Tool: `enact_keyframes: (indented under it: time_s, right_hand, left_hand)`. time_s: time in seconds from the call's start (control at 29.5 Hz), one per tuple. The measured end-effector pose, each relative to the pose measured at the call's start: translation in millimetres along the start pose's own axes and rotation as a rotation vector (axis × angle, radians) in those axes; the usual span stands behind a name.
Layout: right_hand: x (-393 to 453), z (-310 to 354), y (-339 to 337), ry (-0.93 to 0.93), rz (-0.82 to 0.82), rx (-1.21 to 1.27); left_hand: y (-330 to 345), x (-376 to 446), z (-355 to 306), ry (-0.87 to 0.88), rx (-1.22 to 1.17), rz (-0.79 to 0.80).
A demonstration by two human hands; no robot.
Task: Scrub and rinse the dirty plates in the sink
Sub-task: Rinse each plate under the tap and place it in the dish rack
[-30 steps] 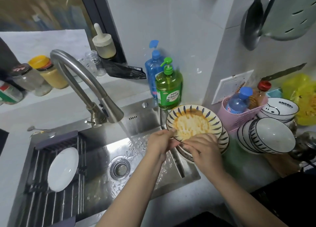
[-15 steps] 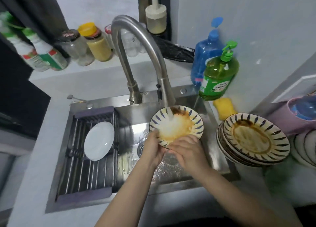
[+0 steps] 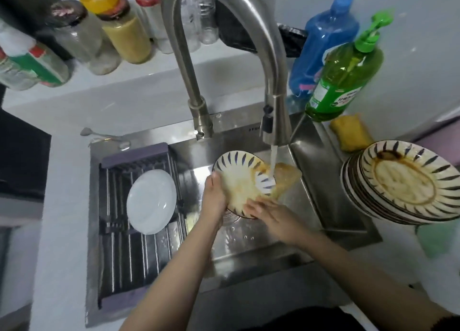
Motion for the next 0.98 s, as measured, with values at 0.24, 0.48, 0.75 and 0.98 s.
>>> enact_keyframes:
  time_s: [0.24, 0.48, 0.75, 0.98]
  right_hand:
    - [50, 21, 6, -0.022, -0.011, 0.141]
    - [23, -52, 2, 0.237, 0.027, -0.202]
    - [17, 0, 33, -0.142, -0.013, -0.007]
    - [51, -40, -20, 0.302, -0.221, -0.204]
  left_hand:
    - [16, 8, 15, -0.035, 0.079, 0.12]
    - [0, 12, 24, -0.099, 0.095, 0.187]
    - [8, 8, -1, 0.037, 0.248, 0.138]
    - [26, 22, 33, -0.059, 0.062, 0.325]
Point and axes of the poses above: each hand's wrist, its own x-axis towards the middle knuckle, its own y-axis out of the palm, z = x × y, the point moved 5 cm from there along x, towards the middle knuckle, and after that the axes turned 15 degrees about z, right-handed, at the moved point
